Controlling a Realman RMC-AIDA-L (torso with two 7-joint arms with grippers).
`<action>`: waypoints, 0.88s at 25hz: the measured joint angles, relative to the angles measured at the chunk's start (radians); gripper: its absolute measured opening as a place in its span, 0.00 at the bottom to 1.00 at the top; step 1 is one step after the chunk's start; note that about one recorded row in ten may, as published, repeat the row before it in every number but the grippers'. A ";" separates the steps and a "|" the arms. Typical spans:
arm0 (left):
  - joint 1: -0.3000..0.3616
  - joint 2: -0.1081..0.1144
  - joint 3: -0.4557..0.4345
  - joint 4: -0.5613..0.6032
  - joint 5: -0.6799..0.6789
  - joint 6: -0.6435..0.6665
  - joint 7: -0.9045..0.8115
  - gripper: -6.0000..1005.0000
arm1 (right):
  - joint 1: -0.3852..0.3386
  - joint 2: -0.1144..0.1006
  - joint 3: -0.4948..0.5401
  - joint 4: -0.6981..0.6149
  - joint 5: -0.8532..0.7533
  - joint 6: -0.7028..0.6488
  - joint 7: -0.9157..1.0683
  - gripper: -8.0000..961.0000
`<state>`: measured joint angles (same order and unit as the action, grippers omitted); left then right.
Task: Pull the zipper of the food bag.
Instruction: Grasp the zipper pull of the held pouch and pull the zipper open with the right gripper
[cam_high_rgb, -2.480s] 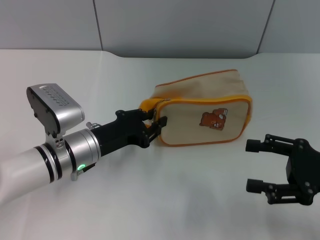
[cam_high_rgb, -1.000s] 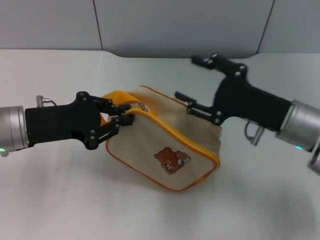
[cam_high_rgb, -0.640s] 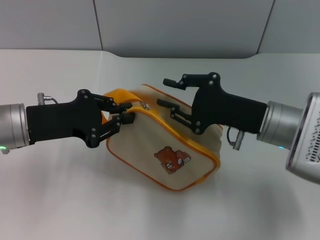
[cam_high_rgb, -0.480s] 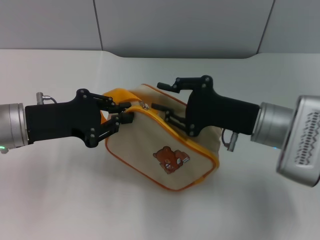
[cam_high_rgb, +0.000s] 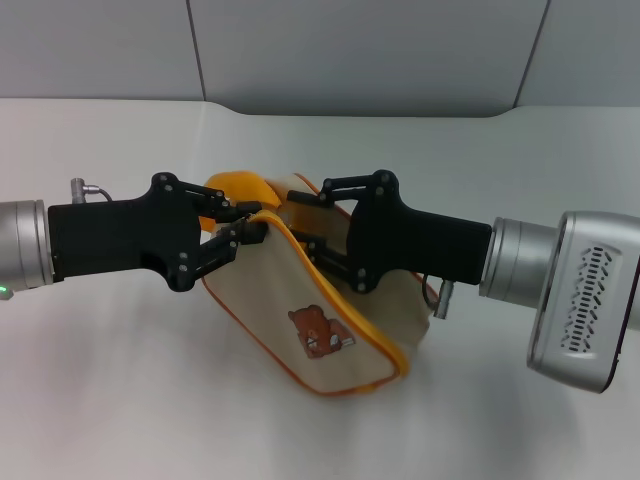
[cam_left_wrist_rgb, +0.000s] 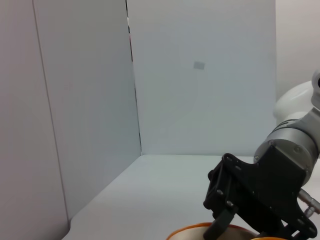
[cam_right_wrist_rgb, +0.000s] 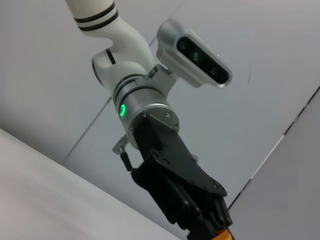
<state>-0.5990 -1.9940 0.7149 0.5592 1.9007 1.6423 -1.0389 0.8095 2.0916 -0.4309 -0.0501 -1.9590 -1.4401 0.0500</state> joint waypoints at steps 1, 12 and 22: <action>0.000 0.001 0.000 0.000 0.000 -0.002 0.000 0.17 | 0.000 0.000 -0.001 0.001 0.000 0.000 0.000 0.33; 0.006 0.005 -0.008 0.008 -0.003 -0.006 -0.001 0.17 | 0.000 0.001 -0.002 0.004 0.000 -0.006 -0.002 0.28; 0.007 -0.003 -0.002 0.008 -0.002 -0.003 0.005 0.18 | 0.023 0.001 -0.002 0.039 0.001 0.059 -0.002 0.04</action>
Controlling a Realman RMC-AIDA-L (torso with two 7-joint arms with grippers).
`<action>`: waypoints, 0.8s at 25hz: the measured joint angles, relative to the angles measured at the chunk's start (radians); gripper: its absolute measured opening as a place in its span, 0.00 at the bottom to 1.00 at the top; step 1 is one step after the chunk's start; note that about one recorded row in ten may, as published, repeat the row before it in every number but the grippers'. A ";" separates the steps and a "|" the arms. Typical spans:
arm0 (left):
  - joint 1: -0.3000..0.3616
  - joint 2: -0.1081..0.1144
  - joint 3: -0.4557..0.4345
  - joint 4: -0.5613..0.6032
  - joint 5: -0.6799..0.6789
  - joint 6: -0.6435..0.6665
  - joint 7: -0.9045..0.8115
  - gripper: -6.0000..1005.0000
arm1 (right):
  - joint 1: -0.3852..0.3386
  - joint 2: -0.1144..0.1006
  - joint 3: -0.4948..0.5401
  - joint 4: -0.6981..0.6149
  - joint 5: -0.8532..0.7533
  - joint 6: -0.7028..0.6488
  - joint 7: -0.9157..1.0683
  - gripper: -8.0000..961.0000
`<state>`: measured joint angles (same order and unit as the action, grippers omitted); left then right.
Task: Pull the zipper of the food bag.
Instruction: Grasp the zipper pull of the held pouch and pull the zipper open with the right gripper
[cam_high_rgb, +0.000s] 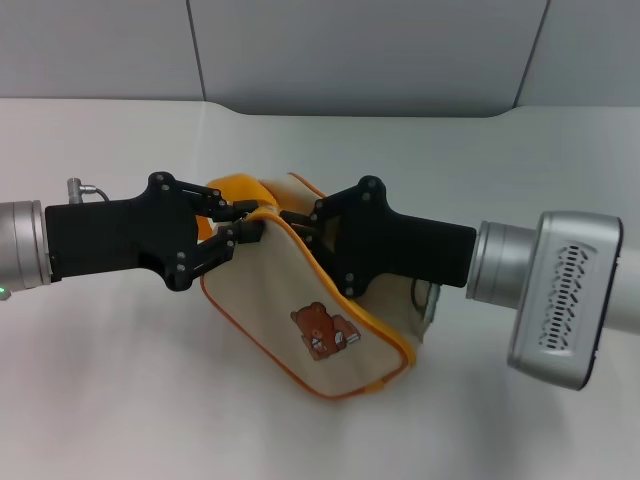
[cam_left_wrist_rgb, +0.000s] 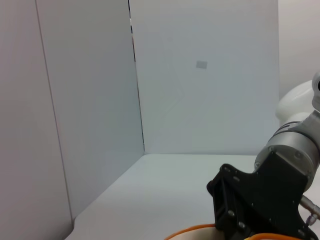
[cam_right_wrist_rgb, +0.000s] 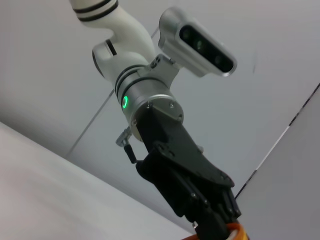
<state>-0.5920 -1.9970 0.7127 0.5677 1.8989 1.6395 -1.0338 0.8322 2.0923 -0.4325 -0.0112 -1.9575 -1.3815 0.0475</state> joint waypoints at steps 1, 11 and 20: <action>0.000 0.000 -0.001 0.000 0.000 0.000 0.000 0.18 | 0.000 0.000 0.000 0.000 0.000 0.000 0.000 0.03; 0.009 -0.001 -0.009 -0.001 -0.004 0.000 0.000 0.18 | -0.035 -0.004 0.000 -0.007 -0.034 -0.008 0.016 0.01; 0.020 0.000 -0.094 -0.026 -0.008 -0.012 -0.010 0.19 | -0.251 -0.008 0.001 -0.194 -0.140 -0.153 0.156 0.01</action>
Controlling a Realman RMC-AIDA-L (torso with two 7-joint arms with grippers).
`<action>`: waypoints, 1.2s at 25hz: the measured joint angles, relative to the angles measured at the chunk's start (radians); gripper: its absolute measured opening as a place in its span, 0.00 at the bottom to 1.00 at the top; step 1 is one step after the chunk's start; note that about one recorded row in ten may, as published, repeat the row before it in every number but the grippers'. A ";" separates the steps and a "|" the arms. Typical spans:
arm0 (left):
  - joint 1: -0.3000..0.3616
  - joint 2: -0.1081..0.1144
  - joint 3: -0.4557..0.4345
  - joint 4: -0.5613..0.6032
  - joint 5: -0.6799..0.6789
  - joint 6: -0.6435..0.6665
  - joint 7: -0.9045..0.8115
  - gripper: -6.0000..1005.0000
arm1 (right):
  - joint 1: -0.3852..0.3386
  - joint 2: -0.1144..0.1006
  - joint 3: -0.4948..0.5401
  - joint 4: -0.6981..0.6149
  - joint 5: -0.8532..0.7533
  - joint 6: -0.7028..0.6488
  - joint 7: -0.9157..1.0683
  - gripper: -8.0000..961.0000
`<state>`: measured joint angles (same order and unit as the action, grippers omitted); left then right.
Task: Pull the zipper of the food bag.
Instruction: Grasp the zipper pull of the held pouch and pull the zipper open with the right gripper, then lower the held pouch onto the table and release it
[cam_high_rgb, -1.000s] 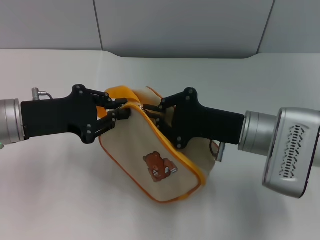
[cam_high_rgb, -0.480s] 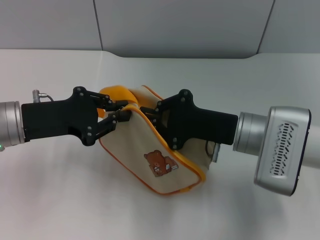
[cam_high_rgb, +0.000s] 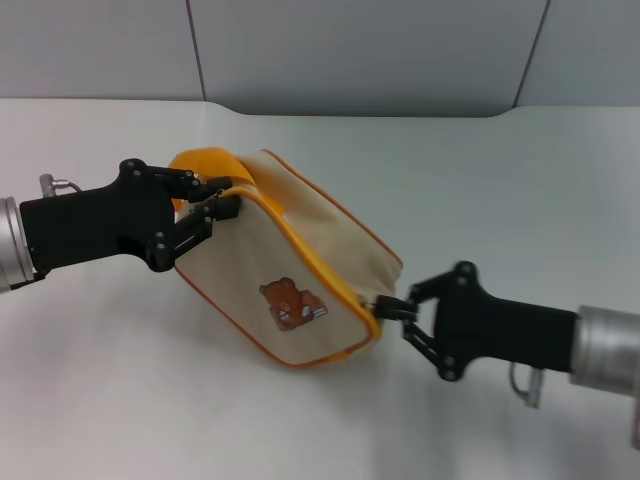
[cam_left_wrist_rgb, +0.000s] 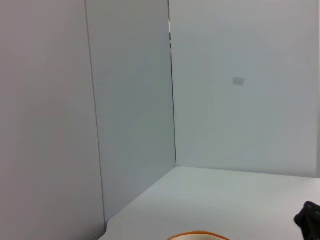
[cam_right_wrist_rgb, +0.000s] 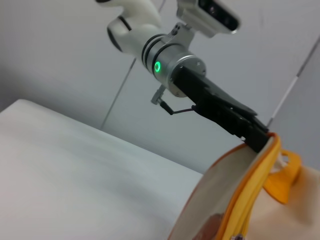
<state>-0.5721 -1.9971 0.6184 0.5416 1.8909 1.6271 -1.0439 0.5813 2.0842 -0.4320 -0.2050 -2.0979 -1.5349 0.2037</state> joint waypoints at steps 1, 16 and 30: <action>0.000 0.000 -0.002 -0.005 0.000 -0.002 -0.001 0.19 | -0.015 0.000 0.002 -0.012 0.000 -0.012 0.007 0.01; 0.049 -0.024 -0.133 -0.127 -0.003 -0.040 0.010 0.19 | -0.084 -0.002 0.099 -0.019 0.132 -0.124 0.115 0.08; 0.147 -0.078 -0.275 -0.373 -0.004 -0.089 0.187 0.20 | -0.031 -0.004 0.106 -0.019 0.278 -0.151 0.511 0.54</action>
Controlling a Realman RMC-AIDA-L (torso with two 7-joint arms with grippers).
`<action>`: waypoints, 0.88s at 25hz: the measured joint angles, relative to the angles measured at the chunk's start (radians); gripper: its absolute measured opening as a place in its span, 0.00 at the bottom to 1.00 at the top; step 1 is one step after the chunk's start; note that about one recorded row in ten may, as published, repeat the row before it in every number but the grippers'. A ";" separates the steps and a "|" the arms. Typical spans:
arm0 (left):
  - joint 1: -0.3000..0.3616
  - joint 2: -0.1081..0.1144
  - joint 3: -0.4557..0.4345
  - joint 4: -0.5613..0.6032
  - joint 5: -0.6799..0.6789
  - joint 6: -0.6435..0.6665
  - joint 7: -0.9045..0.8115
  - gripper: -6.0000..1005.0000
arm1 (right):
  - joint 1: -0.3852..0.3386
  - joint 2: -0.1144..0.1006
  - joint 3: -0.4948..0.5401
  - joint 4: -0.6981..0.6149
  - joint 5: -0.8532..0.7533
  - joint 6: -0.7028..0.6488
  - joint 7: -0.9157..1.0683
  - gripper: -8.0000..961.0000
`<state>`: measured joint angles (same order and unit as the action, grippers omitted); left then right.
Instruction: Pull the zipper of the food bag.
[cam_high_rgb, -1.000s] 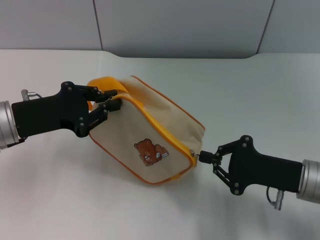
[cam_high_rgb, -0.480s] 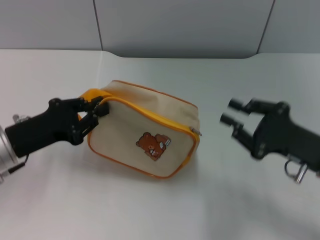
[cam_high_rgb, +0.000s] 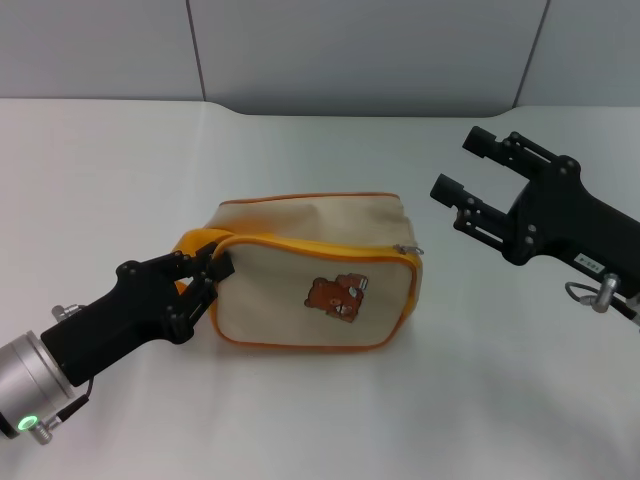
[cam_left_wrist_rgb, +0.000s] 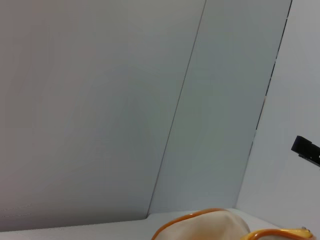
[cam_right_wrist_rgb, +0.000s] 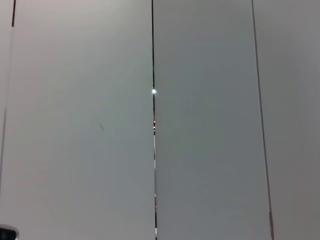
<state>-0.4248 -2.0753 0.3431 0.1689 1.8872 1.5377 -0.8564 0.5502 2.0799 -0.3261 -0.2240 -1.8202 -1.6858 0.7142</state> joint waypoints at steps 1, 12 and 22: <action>0.000 0.000 -0.001 -0.004 0.000 -0.002 0.003 0.20 | 0.001 0.000 0.000 -0.001 -0.001 0.001 0.010 0.57; 0.052 0.028 0.086 0.168 0.040 0.198 -0.067 0.28 | -0.005 -0.021 -0.174 -0.102 -0.025 -0.060 0.186 0.71; 0.013 0.106 0.283 0.236 0.084 0.407 -0.232 0.66 | -0.013 -0.059 -0.361 -0.112 -0.068 -0.201 0.224 0.71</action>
<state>-0.4114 -1.9696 0.6265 0.4049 1.9714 1.9447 -1.0885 0.5370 2.0211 -0.6870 -0.3358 -1.8882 -1.8866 0.9383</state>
